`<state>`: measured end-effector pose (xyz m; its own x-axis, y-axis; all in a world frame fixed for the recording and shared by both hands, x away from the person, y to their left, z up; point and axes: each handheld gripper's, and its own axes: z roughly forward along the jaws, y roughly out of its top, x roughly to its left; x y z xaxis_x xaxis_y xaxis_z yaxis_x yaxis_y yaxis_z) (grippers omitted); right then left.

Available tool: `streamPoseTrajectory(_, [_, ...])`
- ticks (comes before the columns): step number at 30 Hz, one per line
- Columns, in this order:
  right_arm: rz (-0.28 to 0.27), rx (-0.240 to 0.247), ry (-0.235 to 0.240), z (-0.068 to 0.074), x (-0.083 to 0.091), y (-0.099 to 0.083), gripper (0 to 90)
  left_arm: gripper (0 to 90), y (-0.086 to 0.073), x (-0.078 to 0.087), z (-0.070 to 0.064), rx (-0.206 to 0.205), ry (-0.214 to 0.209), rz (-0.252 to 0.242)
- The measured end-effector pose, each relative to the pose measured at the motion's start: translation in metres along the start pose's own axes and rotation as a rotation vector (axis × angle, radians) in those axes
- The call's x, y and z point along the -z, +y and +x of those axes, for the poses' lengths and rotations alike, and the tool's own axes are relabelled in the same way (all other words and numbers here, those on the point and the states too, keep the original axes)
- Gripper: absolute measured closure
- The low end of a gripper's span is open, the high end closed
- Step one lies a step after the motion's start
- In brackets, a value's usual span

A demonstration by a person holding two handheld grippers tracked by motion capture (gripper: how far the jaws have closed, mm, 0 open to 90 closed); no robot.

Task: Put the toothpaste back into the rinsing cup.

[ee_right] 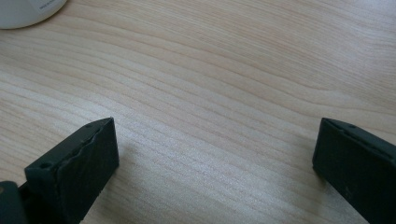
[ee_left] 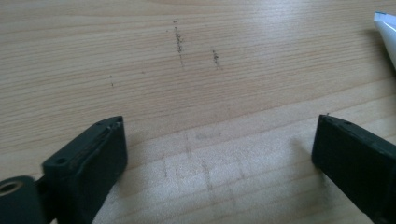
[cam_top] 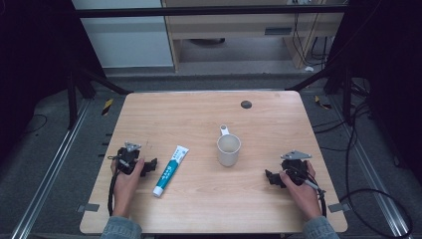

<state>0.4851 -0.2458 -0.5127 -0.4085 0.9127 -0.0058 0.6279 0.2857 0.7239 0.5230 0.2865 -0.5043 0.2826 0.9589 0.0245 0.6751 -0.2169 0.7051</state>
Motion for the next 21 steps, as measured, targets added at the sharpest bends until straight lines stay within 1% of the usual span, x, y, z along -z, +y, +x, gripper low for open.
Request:
streamPoseTrajectory(2, [0.0, -0.003, 0.003, 0.0, 0.0, 0.001, 0.5, 2.9, 0.001, 0.004, -0.001, -0.004, 0.0, -0.008])
streamPoseTrajectory(5, [0.002, -0.003, 0.005, 0.0, -0.001, 0.001, 0.6, 2.9, 0.003, 0.013, -0.003, -0.026, 0.007, -0.016])
streamPoseTrajectory(6, [0.001, 0.003, 0.002, -0.001, -0.001, 0.001, 0.6, 2.9, 0.004, 0.017, -0.004, -0.035, 0.009, -0.015])
streamPoseTrajectory(7, [0.003, -0.005, 0.004, 0.0, -0.001, 0.002, 0.6, 2.9, 0.004, 0.02, -0.005, -0.044, 0.007, -0.013])
streamPoseTrajectory(10, [0.0, -0.001, 0.0, 0.0, -0.003, 0.003, 0.6, 2.9, 0.003, 0.029, -0.006, -0.057, 0.001, -0.005])
streamPoseTrajectory(11, [0.0, -0.003, -0.002, 0.0, -0.003, 0.003, 0.6, 2.8, 0.003, 0.031, -0.007, -0.059, -0.008, 0.006])
streamPoseTrajectory(12, [0.0, -0.003, -0.002, 0.0, -0.003, 0.003, 0.6, 2.9, 0.003, 0.031, -0.007, -0.059, -0.008, 0.006])
streamPoseTrajectory(13, [0.0, -0.012, -0.01, 0.001, -0.003, 0.003, 0.6, 3.2, 0.004, 0.036, -0.01, -0.06, -0.033, 0.014])
streamPoseTrajectory(16, [-0.001, -0.017, -0.015, 0.002, -0.003, 0.003, 0.6, 3.5, 0.008, 0.041, -0.015, -0.065, -0.05, 0.038])
streamPoseTrajectory(19, [-0.001, -0.016, -0.014, 0.001, -0.003, 0.003, 0.6, 4.2, 0.012, 0.046, -0.02, -0.077, -0.08, 0.031])
streamPoseTrajectory(21, [-0.001, -0.017, -0.015, 0.002, -0.003, 0.003, 0.6, 4.2, 0.015, 0.049, -0.024, -0.097, -0.083, 0.035])
